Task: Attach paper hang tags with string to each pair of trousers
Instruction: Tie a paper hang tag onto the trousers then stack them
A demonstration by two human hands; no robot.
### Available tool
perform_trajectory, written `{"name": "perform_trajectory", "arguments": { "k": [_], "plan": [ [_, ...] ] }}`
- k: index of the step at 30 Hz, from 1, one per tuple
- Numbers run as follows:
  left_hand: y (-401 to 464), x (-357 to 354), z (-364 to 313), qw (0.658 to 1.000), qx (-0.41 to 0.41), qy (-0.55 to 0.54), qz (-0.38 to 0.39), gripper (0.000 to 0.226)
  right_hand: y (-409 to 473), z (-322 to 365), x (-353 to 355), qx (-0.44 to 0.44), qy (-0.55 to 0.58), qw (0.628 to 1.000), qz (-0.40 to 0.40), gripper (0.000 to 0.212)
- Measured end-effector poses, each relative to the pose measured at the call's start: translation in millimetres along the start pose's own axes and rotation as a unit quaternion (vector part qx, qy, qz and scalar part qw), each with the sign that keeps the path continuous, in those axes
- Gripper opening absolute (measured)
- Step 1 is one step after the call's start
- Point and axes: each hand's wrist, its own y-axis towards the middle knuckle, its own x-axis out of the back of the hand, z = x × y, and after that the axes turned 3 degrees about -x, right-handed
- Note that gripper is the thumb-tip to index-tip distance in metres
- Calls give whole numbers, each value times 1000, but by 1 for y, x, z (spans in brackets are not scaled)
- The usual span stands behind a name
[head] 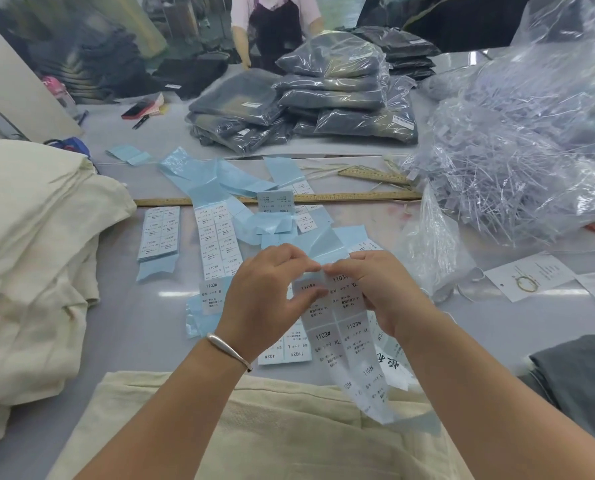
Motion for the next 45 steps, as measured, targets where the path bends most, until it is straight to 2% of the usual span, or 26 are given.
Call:
{"name": "perform_trajectory", "arguments": {
  "k": [4,8,14,17,21,26,28,31,33,34,37,40,41,43,45],
  "plan": [
    [-2,-3,-7,994,-30,75,-72,13,0,0,-1,3,21,1000,-11,14],
    [-4,-5,-8,988,-44,87,-117,5,0,0,1,-4,13,1000,-11,13],
    [-4,0,-11,988,-86,66,-107,4,4,2,3,-16,17,999,-43,12],
    [-12,8,-14,986,-119,53,-101,7,11,4,4,-70,65,995,-29,10],
    [-33,17,-15,987,-123,59,-88,8,28,8,6,-140,128,982,4,8],
    [-50,27,-4,986,-97,64,-120,7,61,17,3,-138,147,977,-61,6],
    [-55,30,0,987,-55,51,-144,8,74,25,0,-118,101,983,-98,13],
    [-62,30,7,986,-2,37,-160,11,94,44,-4,-34,-131,981,-139,13],
    [-67,26,11,988,11,27,-153,11,108,60,-4,-1,-210,967,-142,15],
    [-71,24,13,989,12,22,-148,11,115,66,-3,10,-187,972,-144,15],
    [-79,18,19,990,17,15,-138,12,131,81,1,26,19,985,-167,14],
    [-85,15,21,991,28,11,-132,16,142,76,5,47,74,986,-141,15],
    [-86,13,20,991,30,7,-131,16,143,69,7,29,53,989,-133,20],
    [-87,10,18,992,34,1,-124,16,141,51,10,-16,-68,988,-140,31],
    [-87,8,15,993,42,-4,-114,16,133,34,11,6,-186,965,-184,36]
  ]
}}
